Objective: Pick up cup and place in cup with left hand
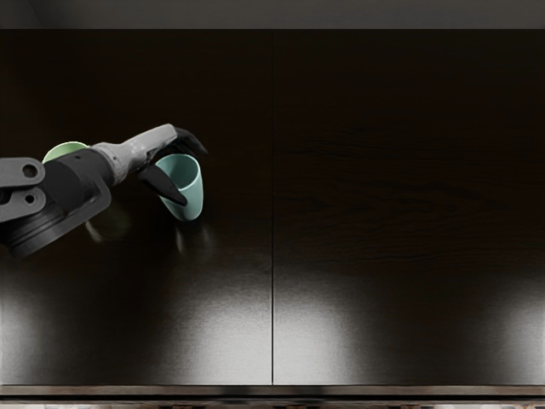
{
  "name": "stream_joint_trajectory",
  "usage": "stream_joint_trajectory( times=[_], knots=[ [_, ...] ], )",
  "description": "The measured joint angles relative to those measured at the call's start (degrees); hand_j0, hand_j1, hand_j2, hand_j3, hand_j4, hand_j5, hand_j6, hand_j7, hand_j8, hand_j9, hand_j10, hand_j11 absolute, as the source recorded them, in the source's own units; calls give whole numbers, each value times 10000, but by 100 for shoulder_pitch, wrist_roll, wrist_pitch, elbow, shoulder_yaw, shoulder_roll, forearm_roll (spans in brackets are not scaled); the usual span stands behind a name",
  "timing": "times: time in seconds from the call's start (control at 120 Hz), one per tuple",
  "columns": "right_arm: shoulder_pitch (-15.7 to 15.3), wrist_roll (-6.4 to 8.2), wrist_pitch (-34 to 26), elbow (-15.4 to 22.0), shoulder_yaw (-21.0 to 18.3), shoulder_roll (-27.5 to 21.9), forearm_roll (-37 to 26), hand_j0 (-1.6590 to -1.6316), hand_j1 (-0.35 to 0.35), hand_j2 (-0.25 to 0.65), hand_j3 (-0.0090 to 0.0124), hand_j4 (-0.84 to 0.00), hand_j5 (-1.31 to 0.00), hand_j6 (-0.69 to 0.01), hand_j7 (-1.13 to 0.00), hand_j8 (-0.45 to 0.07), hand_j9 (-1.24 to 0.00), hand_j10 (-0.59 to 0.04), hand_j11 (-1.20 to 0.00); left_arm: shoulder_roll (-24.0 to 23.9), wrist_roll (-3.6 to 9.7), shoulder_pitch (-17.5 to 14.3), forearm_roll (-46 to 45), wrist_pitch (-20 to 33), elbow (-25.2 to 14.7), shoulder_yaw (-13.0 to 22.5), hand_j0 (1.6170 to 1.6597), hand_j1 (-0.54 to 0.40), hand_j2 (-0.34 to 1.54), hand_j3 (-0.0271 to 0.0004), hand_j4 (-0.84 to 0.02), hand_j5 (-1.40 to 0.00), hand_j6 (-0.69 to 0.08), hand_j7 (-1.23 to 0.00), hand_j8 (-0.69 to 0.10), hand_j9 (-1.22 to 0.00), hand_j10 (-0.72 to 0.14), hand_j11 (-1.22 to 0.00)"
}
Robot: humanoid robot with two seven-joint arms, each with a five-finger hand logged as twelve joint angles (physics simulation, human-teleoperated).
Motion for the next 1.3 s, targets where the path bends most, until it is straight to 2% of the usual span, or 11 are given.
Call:
stream_joint_trajectory(
  times=[0.325,0.733,1.0,1.017,1.3],
  knots=[
    [0,0,0,0,1,0,0,-16581,-3491,1,0,-3,0,-4,0,-2,0,-1,0,99,1,-219,-13,-41,-81,3,16570,-1260,1271,0,-4262,-5740,-4011,-5729,-3154,-5683,-3622,-5703],
    [0,0,0,0,0,0,0,-16581,-3491,1,0,-3,0,-4,0,-3,0,-1,0,550,2,-445,-12,-181,-107,2,16576,-1334,1849,0,-4297,-5735,-4133,-5731,-3420,-5659,-4003,-5686],
    [0,0,0,0,1,0,0,-16581,-3491,1,0,-3,0,-4,0,-3,0,-1,0,1038,3,-688,-20,-376,-250,-2,16578,-1303,2087,0,-4321,-5708,-4401,-5707,-3557,-5631,-4091,-5667],
    [0,0,0,0,1,0,0,-16581,-3491,0,0,-3,-1,-4,0,-3,0,-2,0,1073,1,-697,-22,-390,-263,-3,16575,-1289,1928,0,-4296,-5734,-4232,-5733,-3398,-5659,-3968,-5688],
    [0,0,0,0,0,0,0,-16581,-3491,0,0,-3,-1,-5,0,-3,0,-2,0,1463,0,-908,-26,-661,-363,-15,16578,-1252,2109,0,-4337,-5680,-4329,-5679,-3605,-5660,-4147,-5668]
  ],
)
